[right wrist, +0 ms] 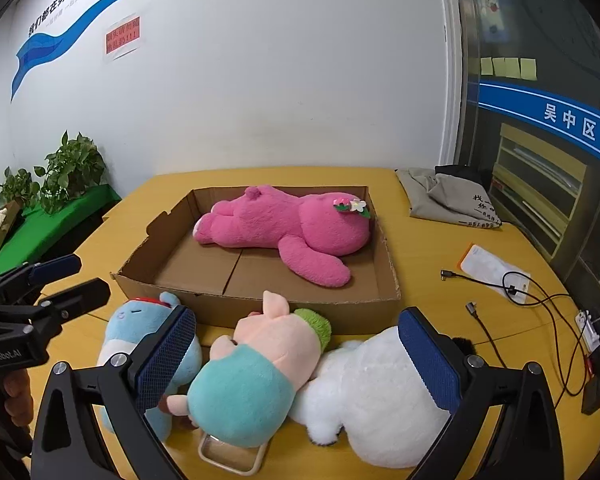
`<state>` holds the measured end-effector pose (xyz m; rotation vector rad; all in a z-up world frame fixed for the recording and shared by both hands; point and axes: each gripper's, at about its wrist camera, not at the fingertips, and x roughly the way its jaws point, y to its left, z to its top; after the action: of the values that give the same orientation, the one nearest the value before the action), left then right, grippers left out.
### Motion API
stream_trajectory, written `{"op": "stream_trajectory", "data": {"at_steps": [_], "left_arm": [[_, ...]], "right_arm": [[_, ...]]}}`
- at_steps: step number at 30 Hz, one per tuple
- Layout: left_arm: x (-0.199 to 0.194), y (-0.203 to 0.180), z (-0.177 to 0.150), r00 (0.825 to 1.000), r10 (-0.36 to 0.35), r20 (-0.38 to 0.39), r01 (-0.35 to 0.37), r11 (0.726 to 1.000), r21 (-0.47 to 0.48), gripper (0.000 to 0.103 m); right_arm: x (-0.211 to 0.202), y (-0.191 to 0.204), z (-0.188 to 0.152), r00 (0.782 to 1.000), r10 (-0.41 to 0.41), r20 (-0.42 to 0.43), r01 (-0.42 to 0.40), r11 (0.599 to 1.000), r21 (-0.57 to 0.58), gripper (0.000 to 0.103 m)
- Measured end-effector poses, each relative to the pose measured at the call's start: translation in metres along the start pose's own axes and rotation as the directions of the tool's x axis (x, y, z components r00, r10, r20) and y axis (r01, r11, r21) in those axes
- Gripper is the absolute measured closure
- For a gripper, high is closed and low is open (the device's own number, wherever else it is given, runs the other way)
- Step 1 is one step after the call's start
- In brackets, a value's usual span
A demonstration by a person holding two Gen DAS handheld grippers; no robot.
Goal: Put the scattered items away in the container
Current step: 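Withdraw both tools from the box toward the remaining plushes, then move the left tool toward the blue plush while the right tool follows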
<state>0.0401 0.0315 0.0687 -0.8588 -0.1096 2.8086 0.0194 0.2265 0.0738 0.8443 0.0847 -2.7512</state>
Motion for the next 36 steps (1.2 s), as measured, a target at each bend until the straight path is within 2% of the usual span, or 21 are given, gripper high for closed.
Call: {"op": "stream_trajectory", "data": {"at_steps": [14,31,36], "left_arm": [[0.016,0.007,0.000,0.999,-0.026,-0.025,0.026,1.000,-0.002,0.020],[0.018,0.019,-0.003,0.998,-0.042,-0.051,0.041,0.999,-0.035,0.019],[0.015,0.029,-0.009,0.997,-0.048,-0.067,0.044,0.997,-0.060,0.020]], "right_arm": [[0.019,-0.004,0.001,0.999,-0.017,-0.028,0.017,1.000,-0.005,0.000],[0.027,-0.002,0.002,0.999,-0.019,-0.039,0.019,1.000,-0.014,0.000],[0.026,0.005,-0.001,0.999,0.013,-0.036,-0.014,0.999,-0.030,0.000]]}}
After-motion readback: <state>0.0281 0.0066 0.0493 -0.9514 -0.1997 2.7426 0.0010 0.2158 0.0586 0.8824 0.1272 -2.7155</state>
